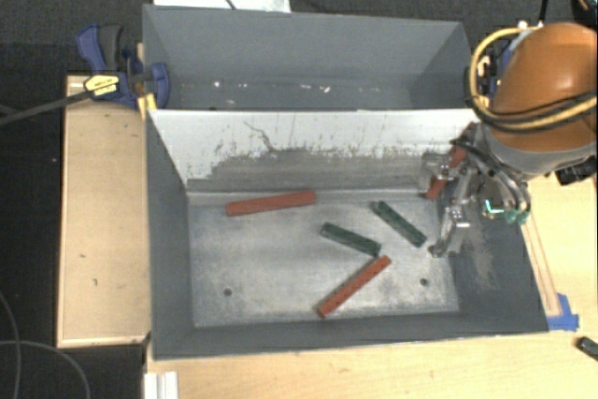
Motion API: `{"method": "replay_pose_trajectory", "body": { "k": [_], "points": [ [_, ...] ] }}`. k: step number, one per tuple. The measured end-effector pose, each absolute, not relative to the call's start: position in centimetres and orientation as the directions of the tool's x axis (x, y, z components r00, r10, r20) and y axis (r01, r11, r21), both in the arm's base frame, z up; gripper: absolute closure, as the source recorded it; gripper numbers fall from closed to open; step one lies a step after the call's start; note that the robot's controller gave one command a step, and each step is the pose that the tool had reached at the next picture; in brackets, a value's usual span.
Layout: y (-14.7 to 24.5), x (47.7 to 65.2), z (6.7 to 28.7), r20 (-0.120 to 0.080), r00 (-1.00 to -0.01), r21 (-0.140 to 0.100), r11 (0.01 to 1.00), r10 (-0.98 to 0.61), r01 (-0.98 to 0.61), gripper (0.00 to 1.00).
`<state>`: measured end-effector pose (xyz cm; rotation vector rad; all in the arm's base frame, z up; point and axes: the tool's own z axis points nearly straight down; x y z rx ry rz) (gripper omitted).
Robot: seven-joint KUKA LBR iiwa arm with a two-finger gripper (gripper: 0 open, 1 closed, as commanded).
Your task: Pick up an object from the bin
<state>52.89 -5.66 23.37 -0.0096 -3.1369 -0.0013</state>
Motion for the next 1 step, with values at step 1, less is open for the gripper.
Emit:
{"method": "replay_pose_trajectory", "body": {
  "k": [1],
  "points": [
    [2.68,55.41,6.72,0.005,-0.938,0.000,0.938,0.348,0.348,0.00]
  ]
}}
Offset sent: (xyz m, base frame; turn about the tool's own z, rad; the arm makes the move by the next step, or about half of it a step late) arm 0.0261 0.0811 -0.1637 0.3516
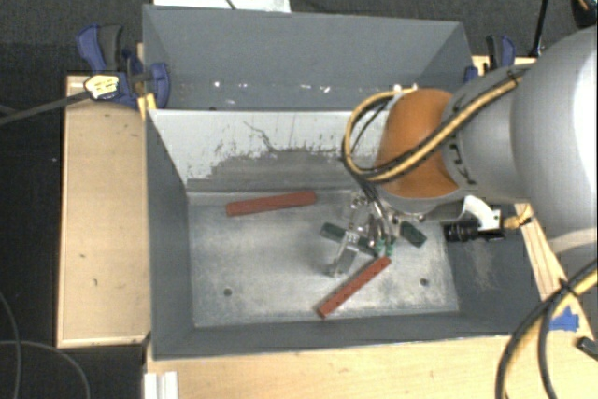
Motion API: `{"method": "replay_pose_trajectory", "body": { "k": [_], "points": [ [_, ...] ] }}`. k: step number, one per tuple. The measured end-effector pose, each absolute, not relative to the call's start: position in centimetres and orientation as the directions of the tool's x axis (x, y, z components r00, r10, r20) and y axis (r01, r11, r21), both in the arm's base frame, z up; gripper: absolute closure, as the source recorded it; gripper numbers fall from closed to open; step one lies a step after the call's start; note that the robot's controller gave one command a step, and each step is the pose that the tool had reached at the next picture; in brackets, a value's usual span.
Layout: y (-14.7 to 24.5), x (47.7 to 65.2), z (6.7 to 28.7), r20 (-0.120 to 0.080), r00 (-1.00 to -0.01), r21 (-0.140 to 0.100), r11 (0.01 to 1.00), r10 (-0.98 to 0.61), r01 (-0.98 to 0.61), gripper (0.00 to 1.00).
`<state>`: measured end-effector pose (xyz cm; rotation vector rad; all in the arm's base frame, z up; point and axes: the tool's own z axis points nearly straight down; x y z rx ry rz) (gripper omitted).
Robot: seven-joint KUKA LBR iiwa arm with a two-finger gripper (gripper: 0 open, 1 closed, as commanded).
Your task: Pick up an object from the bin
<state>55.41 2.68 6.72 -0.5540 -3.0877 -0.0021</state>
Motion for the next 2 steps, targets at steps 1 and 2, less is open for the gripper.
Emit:
{"method": "replay_pose_trajectory", "body": {
  "k": [1,2],
  "points": [
    [2.66,55.45,6.78,0.002,-0.939,0.000,0.939,0.344,0.344,0.00],
    [2.64,55.50,6.83,0.000,-0.941,-0.001,0.941,0.339,0.339,0.00]
  ]
}}
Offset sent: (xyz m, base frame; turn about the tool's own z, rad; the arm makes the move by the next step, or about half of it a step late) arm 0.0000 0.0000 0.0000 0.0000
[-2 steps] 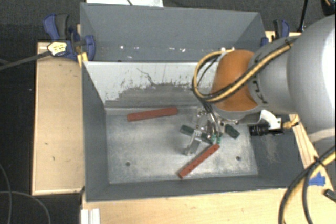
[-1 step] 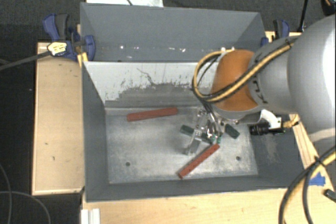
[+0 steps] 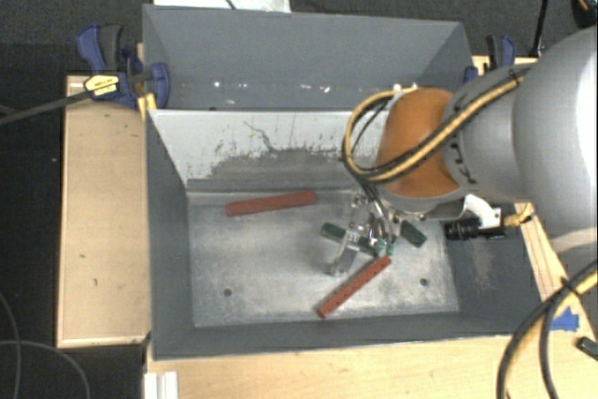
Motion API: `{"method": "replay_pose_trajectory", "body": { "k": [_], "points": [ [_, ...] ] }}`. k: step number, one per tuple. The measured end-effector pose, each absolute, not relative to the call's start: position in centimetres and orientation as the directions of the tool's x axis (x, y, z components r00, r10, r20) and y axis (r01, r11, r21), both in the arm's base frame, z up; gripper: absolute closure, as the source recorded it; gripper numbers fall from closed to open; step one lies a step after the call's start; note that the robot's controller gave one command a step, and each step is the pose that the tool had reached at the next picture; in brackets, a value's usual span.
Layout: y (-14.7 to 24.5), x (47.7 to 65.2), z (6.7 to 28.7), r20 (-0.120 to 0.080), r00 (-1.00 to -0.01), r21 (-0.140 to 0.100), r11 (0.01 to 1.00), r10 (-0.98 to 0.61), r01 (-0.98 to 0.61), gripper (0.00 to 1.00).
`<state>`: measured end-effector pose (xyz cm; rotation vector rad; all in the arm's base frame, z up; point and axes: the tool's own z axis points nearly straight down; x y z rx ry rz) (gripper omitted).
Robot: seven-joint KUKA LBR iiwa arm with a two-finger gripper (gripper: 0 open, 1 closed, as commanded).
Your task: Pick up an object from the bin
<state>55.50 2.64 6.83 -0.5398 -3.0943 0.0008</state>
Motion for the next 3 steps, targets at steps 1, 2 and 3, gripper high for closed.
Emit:
{"method": "replay_pose_trajectory", "body": {
  "k": [1,2,3],
  "points": [
    [2.62,55.54,6.88,0.000,-0.943,0.000,0.943,0.333,0.333,0.00],
    [2.59,55.59,6.92,-0.002,-0.944,0.000,0.944,0.329,0.329,0.00],
    [2.62,55.60,6.96,-0.002,-0.945,0.000,0.945,0.327,0.327,1.00]
  ]
}}
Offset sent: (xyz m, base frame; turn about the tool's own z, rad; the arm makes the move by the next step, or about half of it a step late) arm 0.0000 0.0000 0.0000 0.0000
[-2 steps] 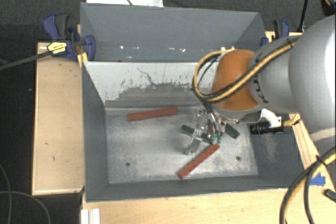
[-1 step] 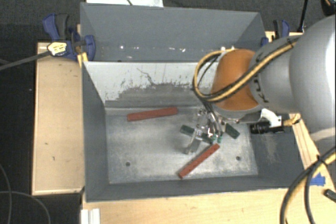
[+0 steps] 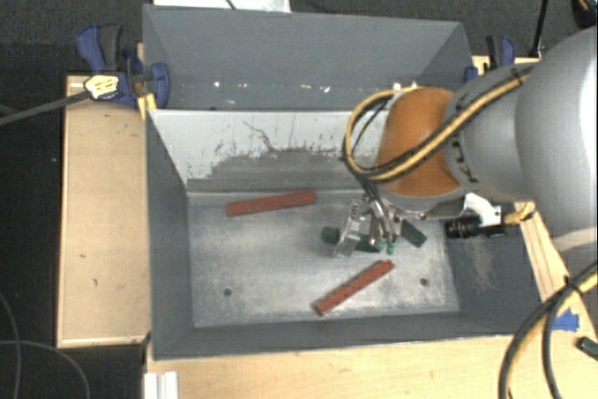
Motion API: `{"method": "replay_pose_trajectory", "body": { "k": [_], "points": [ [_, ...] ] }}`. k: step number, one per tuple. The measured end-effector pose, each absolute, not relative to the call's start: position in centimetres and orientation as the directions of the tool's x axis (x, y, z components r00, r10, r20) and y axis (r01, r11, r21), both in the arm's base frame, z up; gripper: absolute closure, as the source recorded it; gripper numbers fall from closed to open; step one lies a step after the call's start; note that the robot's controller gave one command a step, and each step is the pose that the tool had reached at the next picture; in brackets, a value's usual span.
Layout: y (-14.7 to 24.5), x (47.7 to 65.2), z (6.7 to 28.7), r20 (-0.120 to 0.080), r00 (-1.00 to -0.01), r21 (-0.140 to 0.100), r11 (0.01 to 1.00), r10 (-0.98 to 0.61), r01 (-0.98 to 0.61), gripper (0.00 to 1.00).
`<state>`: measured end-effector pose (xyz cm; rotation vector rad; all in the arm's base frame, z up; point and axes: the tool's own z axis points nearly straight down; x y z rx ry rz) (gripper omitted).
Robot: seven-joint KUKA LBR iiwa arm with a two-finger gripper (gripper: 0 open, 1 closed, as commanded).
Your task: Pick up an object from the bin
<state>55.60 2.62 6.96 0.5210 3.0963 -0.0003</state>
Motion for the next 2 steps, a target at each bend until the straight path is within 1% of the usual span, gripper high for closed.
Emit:
{"method": "replay_pose_trajectory", "body": {
  "k": [1,2],
  "points": [
    [2.6,55.8,11.2,-0.007,-0.947,0.003,0.947,0.322,0.322,1.00],
    [2.6,55.9,15.6,-0.006,-0.949,0.003,0.949,0.316,0.316,1.00]
  ]
}}
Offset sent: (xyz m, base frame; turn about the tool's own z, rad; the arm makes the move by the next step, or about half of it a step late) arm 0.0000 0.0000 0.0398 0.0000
